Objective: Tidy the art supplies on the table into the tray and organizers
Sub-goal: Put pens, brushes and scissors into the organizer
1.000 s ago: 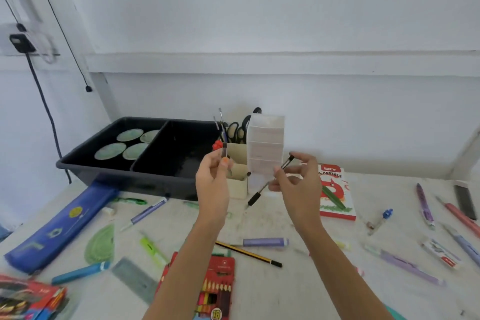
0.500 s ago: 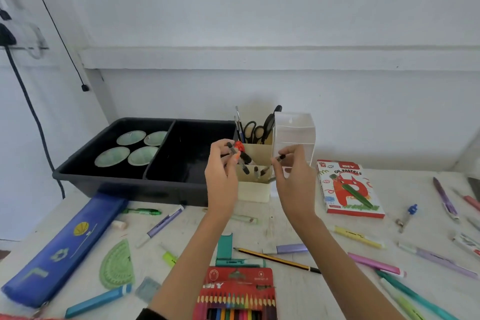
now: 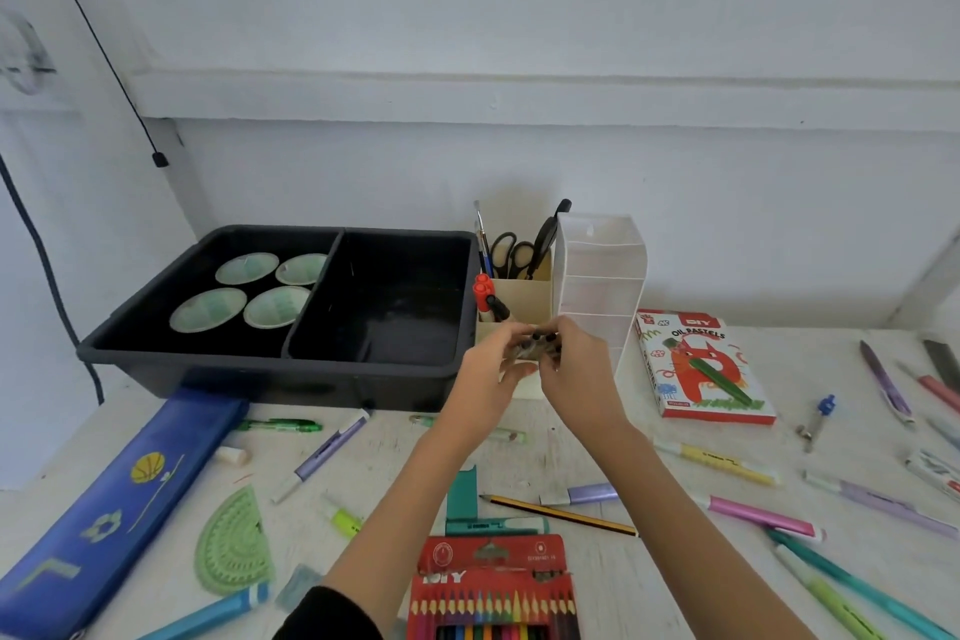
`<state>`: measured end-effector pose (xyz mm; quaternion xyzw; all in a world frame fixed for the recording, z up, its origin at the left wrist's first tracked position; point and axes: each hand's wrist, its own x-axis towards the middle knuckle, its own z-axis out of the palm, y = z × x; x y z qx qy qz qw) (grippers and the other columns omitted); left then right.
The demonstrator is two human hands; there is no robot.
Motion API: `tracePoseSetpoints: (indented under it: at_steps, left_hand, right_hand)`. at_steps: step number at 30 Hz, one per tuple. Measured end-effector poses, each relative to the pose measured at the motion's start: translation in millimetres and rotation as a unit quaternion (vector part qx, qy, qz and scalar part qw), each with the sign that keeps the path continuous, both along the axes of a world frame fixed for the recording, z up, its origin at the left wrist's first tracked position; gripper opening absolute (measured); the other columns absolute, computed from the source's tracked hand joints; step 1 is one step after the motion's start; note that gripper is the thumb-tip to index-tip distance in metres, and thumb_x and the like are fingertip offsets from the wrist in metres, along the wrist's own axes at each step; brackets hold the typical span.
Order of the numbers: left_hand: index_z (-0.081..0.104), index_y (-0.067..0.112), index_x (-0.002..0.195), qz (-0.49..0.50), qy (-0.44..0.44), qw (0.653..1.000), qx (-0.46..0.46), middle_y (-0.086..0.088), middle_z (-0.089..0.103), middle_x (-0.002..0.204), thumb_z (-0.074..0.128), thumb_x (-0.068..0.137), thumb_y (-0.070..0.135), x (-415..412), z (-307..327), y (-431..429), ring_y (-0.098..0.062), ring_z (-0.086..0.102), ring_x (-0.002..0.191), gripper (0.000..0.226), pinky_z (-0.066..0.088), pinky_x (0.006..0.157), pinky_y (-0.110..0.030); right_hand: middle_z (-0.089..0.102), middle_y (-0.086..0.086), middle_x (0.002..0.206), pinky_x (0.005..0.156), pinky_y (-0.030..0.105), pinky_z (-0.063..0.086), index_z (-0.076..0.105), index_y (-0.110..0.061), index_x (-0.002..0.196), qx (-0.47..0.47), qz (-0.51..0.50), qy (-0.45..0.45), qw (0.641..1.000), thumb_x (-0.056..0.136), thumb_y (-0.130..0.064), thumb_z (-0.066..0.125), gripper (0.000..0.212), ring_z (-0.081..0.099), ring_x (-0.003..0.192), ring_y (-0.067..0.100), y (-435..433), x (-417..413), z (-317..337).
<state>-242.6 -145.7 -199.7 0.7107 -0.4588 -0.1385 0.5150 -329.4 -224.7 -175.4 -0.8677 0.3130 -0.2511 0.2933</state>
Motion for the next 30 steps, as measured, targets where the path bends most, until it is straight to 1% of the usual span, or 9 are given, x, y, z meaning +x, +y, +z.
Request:
tracePoseSetpoints:
  at_steps: [6, 8, 10, 12, 15, 20, 23, 25, 30]
  left_hand:
    - [0.061, 0.007, 0.111, 0.062, 0.005, 0.998, -0.017, 0.000, 0.063, 0.107, 0.055, 0.091, 0.002, 2.5, 3.4, -1.6, -0.003, 0.058, 0.095, 0.022, 0.042, 0.083, -0.002]
    - [0.060, 0.008, 0.114, 0.066, 0.004, 0.998, -0.008, -0.004, 0.064, 0.112, 0.056, 0.090, 0.000, 2.9, 3.2, -0.7, -0.009, 0.059, 0.101, 0.025, 0.045, 0.090, -0.009]
    - [0.058, 0.011, 0.120, 0.051, -0.015, 0.998, 0.017, -0.004, 0.062, 0.118, 0.058, 0.088, -0.003, 2.4, 2.5, 1.3, -0.014, 0.058, 0.110, 0.036, 0.045, 0.097, -0.020]
    - [0.052, 0.015, 0.128, 0.049, -0.048, 0.997, 0.043, 0.000, 0.058, 0.126, 0.060, 0.086, -0.002, -0.9, 2.9, 5.8, -0.013, 0.052, 0.118, 0.046, 0.038, 0.102, -0.020]
    - [0.047, 0.021, 0.133, 0.088, -0.065, 0.994, 0.011, 0.006, 0.050, 0.135, 0.058, 0.089, 0.003, -8.1, 3.7, 18.4, -0.008, 0.041, 0.128, 0.049, 0.030, 0.108, -0.022]
    - [0.053, 0.025, 0.124, 0.205, -0.085, 0.972, -0.076, 0.013, 0.052, 0.123, 0.058, 0.089, 0.007, -32.6, -1.8, 47.2, 0.002, 0.039, 0.117, 0.039, 0.031, 0.099, -0.009]
    - [0.056, 0.024, 0.117, 0.217, -0.074, 0.971, -0.072, 0.012, 0.055, 0.114, 0.059, 0.088, 0.009, -47.5, -15.2, 58.5, 0.000, 0.044, 0.108, 0.033, 0.040, 0.092, -0.017]
    - [0.055, 0.027, 0.115, 0.215, -0.046, 0.974, -0.062, 0.012, 0.056, 0.113, 0.059, 0.089, 0.011, -58.0, -25.2, 62.6, -0.001, 0.047, 0.108, 0.031, 0.041, 0.092, -0.019]
    - [0.053, 0.037, 0.108, 0.188, -0.008, 0.981, -0.043, 0.017, 0.056, 0.108, 0.057, 0.090, 0.008, -83.8, -37.3, 65.0, 0.001, 0.049, 0.107, 0.034, 0.041, 0.088, -0.013]
  right_hand:
    - [0.065, 0.010, 0.111, 0.086, 0.020, 0.043, 0.059, -0.004, 0.118, -0.030, -0.001, -0.009, 1.000, 0.092, -0.001, 0.053, 0.026, 0.060, 0.100, 0.021, 5.4, 4.6, 7.8]
    - [0.065, 0.009, 0.110, 0.084, 0.018, 0.042, 0.060, -0.006, 0.118, -0.032, 0.005, -0.014, 0.999, 0.091, -0.001, 0.054, 0.028, 0.060, 0.099, 0.020, 6.4, 4.6, 7.1]
    - [0.065, 0.008, 0.111, 0.087, 0.020, 0.045, 0.059, -0.008, 0.120, -0.018, 0.012, -0.019, 1.000, 0.089, 0.002, 0.055, 0.032, 0.061, 0.101, 0.019, 6.0, 3.7, 1.9]
    - [0.061, 0.006, 0.118, 0.090, 0.021, 0.044, 0.055, -0.012, 0.125, -0.021, 0.006, -0.018, 1.000, 0.089, 0.000, 0.056, 0.038, 0.056, 0.109, 0.019, 7.0, -0.9, -3.4]
    - [0.052, 0.001, 0.123, 0.086, 0.010, 0.030, 0.049, -0.016, 0.130, -0.068, -0.038, -0.042, 0.996, 0.088, -0.002, 0.056, 0.044, 0.045, 0.116, 0.016, 14.2, -11.7, -8.5]
    - [0.057, -0.001, 0.099, 0.069, 0.012, 0.038, 0.061, -0.016, 0.104, -0.084, -0.041, -0.107, 0.990, 0.086, 0.000, 0.057, 0.024, 0.053, 0.086, 0.011, 27.4, -29.1, -23.7]
    - [0.063, 0.000, 0.090, 0.071, 0.022, 0.047, 0.068, -0.014, 0.093, -0.049, -0.007, -0.070, 0.996, 0.084, 0.005, 0.058, 0.023, 0.056, 0.077, 0.012, 27.0, -41.0, -40.4]
    - [0.065, 0.004, 0.093, 0.078, 0.030, 0.049, 0.070, -0.011, 0.095, -0.040, 0.001, -0.024, 0.999, 0.085, 0.006, 0.055, 0.025, 0.058, 0.084, 0.018, 26.2, -52.2, -49.2]
    - [0.055, 0.002, 0.125, 0.097, 0.031, 0.035, 0.055, -0.019, 0.128, -0.112, 0.009, 0.202, 0.973, 0.086, 0.000, 0.052, 0.046, 0.044, 0.118, 0.020, 19.2, -88.5, -59.4]
